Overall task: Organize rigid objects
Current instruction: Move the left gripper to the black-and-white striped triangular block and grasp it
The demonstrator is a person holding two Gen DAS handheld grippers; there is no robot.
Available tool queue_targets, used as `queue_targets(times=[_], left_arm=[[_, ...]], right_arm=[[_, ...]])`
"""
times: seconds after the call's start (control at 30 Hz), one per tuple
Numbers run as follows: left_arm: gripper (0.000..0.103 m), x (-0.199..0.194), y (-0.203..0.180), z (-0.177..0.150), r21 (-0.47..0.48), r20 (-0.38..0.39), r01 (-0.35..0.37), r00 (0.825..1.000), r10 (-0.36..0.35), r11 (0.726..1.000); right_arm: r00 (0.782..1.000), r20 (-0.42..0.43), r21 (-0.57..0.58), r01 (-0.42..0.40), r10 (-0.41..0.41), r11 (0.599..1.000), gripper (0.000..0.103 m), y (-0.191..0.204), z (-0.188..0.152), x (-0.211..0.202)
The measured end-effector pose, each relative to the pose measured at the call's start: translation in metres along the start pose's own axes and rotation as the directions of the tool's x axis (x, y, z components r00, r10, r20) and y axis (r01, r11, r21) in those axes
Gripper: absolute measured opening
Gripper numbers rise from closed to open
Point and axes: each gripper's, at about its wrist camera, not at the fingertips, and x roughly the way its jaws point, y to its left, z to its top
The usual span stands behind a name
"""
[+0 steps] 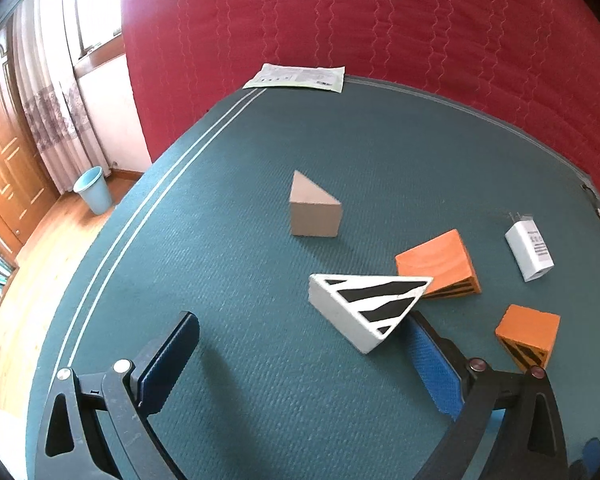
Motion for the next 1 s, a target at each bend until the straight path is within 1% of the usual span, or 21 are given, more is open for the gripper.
queue_targets(times=[0.13, 0.27, 0.37, 0.47, 0.77, 0.8, 0.83, 0.87, 0.93, 0.97, 1.0], left_arm=[[0.102, -0.002, -0.008, 0.003, 0.019, 0.015, 0.016, 1.000, -0.017, 1.000], [0.102, 0.000, -0.014, 0.010, 0.037, 0.036, 0.006, 0.999, -0.008, 0.999], [0.102, 0.007, -0.012, 0.013, 0.024, 0.025, 0.004, 1.000, -0.004, 1.000], [0.102, 0.011, -0.008, 0.014, 0.007, 0.003, 0.025, 1.000, -0.025, 1.000], [0.102, 0.010, -0.007, 0.013, 0.001, -0.002, 0.036, 0.999, -0.036, 0.999], [0.101, 0.011, -0.006, 0.014, 0.001, -0.002, 0.039, 0.999, -0.039, 0.999], [0.095, 0.010, -0.005, 0.014, 0.003, 0.000, 0.048, 0.999, -0.048, 0.999], [0.092, 0.010, -0.005, 0.014, 0.009, 0.000, 0.061, 0.998, -0.061, 0.998], [0.081, 0.008, -0.007, 0.013, 0.021, 0.014, 0.067, 0.998, -0.067, 0.998], [0.078, 0.007, -0.008, 0.013, 0.028, 0.018, 0.074, 0.997, -0.075, 0.997], [0.073, 0.005, -0.009, 0.013, 0.037, 0.023, 0.084, 0.996, -0.085, 0.996]], right_arm=[[1.000, -0.003, -0.012, -0.002, 0.002, 1.000, 0.043, 0.005, -0.001, 0.001], [1.000, -0.008, -0.018, -0.001, 0.001, 1.000, 0.043, 0.009, -0.002, 0.002], [1.000, -0.010, -0.026, -0.002, 0.001, 1.000, 0.043, 0.012, -0.002, 0.002], [1.000, -0.012, -0.034, -0.003, 0.003, 0.999, 0.043, 0.014, -0.002, 0.003], [1.000, -0.017, -0.037, -0.006, 0.006, 0.999, 0.043, 0.016, -0.002, 0.005], [1.000, -0.018, -0.038, -0.006, 0.005, 0.999, 0.043, 0.017, -0.003, 0.005], [1.000, -0.019, -0.040, -0.007, 0.006, 0.999, 0.043, 0.017, -0.003, 0.005], [1.000, -0.020, -0.043, -0.007, 0.006, 0.999, 0.043, 0.017, -0.003, 0.005], [1.000, -0.022, -0.052, -0.010, 0.009, 0.999, 0.043, 0.019, -0.003, 0.005], [1.000, -0.023, -0.059, -0.012, 0.011, 0.998, 0.043, 0.021, -0.002, 0.006], [1.000, -0.026, -0.067, -0.015, 0.013, 0.998, 0.043, 0.023, -0.002, 0.006]])
